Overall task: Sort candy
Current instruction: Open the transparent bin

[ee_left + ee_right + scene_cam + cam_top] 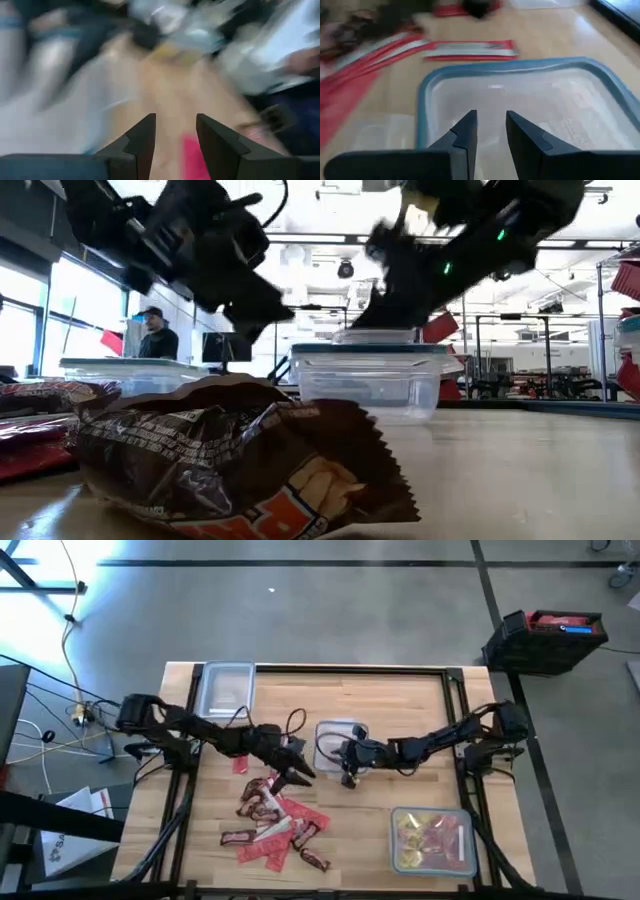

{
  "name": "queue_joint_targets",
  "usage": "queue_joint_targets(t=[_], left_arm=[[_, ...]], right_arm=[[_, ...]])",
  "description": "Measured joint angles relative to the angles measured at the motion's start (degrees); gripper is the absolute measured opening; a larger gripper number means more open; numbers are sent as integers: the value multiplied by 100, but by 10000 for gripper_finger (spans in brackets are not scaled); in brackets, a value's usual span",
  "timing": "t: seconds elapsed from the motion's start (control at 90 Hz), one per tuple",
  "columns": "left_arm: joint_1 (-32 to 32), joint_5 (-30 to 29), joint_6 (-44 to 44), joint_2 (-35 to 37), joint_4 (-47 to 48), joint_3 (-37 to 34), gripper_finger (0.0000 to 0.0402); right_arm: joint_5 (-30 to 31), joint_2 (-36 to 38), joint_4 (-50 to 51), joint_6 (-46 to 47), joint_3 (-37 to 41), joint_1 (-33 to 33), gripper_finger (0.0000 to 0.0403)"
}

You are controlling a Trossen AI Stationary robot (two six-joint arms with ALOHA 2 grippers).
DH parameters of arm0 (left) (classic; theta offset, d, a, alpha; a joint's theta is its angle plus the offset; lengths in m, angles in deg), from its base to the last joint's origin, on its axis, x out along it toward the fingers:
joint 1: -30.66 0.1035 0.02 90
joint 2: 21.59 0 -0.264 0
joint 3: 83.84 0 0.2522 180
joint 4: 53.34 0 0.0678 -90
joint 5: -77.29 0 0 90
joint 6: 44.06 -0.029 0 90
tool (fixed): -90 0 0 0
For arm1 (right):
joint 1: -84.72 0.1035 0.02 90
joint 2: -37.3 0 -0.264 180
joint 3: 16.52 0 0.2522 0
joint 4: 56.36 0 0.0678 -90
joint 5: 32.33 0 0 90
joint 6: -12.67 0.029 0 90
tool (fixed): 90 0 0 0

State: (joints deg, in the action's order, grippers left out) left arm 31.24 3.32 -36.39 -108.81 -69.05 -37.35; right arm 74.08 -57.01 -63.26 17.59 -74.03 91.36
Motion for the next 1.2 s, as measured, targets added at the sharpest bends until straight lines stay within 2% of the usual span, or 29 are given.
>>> queue_joint_targets(t=[0.089,0.156,0.267,0.389,0.489,0.589,0.767,0.867,0.978,1.089,1.2], left_arm=[[-44,-1163,-88,129,519,15,126],[-61,-1481,-90,57,869,-5,126],[-111,-1465,-141,-135,1053,-5,126],[-114,-1507,-151,-459,672,-10,126],[-107,-1351,-137,-794,86,37,126],[-170,-908,-203,-1123,-336,159,126],[-455,-703,-467,-1338,-412,572,126],[-573,-701,-534,-1221,102,745,126],[-603,-822,-492,-833,1265,897,126],[-624,-1344,-422,-375,2170,811,126],[-643,-1832,-287,103,2394,574,126]], right_arm=[[63,455,232,82,-33,106,75],[76,713,802,250,-22,143,75],[212,995,1616,751,-21,181,75],[533,913,2179,1178,-23,177,75],[744,641,2256,1279,-24,170,75],[803,305,2136,1201,-63,124,75],[876,-4,1674,718,-61,26,75],[856,38,1321,276,-43,49,75],[856,180,1233,143,-26,91,75],[872,280,1132,188,-32,142,75],[922,271,1140,247,-30,249,75]])
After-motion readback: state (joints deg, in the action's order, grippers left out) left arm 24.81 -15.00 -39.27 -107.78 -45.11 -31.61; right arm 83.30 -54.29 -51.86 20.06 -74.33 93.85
